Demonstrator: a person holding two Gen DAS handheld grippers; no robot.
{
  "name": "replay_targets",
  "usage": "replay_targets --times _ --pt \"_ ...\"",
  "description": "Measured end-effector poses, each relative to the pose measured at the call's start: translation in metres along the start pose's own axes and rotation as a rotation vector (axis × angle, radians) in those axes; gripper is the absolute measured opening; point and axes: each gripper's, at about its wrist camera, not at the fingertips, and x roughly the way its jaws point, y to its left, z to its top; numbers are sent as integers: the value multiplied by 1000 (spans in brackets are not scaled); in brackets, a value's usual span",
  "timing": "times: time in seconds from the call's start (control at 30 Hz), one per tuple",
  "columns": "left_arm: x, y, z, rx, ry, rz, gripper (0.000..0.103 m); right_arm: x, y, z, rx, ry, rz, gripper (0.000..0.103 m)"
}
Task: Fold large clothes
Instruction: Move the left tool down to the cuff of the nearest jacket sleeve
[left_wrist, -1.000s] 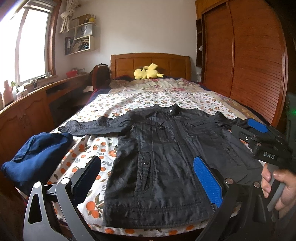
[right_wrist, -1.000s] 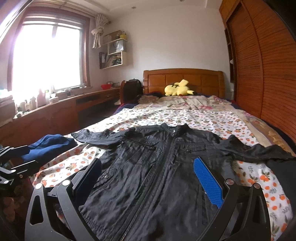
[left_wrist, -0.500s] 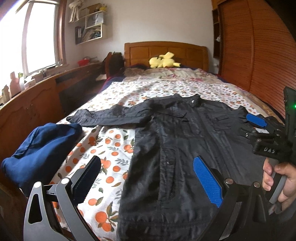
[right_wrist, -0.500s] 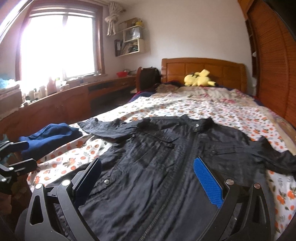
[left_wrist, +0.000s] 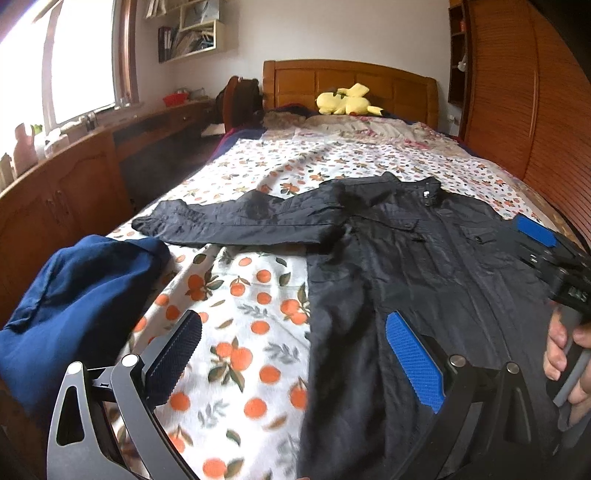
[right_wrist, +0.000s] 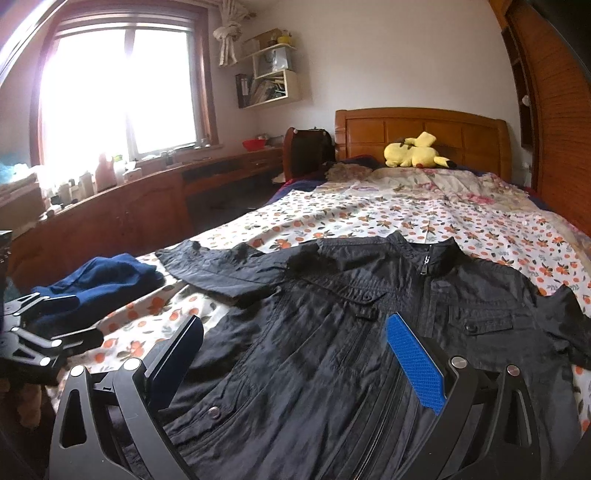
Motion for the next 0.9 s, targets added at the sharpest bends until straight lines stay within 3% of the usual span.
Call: replay_targets --times 0.43,0.53,0.67,0.9 --pt "93 37 42 -13 62 -57 100 47 -9 -33 -9 105 -26 96" --pt "112 47 53 -42 80 -68 94 48 -9 -34 -6 107 -20 96" --pt "145 64 69 -79 109 -48 85 49 -9 -34 -4 106 -14 96" --pt "200 99 90 -160 165 18 84 51 -6 -37 -17 109 -13 96"
